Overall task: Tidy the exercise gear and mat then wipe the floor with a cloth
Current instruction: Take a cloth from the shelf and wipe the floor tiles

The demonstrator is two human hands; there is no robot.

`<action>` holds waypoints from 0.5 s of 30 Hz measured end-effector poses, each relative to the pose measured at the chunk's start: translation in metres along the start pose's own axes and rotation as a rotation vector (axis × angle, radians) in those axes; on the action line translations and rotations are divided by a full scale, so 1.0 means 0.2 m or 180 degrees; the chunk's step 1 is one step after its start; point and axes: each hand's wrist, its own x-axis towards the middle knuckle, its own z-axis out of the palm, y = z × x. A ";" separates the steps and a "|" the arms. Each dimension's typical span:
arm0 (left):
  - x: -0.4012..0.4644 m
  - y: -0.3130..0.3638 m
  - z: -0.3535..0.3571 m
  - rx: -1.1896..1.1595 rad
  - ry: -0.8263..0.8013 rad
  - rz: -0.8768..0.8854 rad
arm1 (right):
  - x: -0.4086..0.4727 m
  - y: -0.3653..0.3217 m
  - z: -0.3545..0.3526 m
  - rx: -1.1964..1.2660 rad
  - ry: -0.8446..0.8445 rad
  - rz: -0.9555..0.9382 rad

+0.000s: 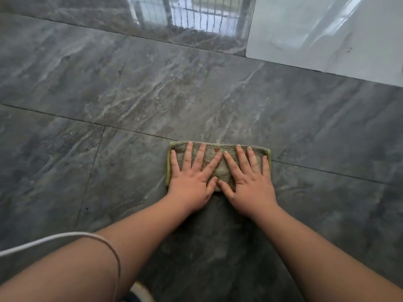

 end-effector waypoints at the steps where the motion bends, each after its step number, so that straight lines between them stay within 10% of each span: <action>1: 0.01 0.02 0.00 0.0011 0.0017 0.0053 | -0.02 0.02 0.00 0.0032 -0.0005 0.0051; 15: 0.20 0.26 -0.05 0.0136 0.0139 0.0420 | -0.03 0.33 0.00 0.0079 0.0187 0.0364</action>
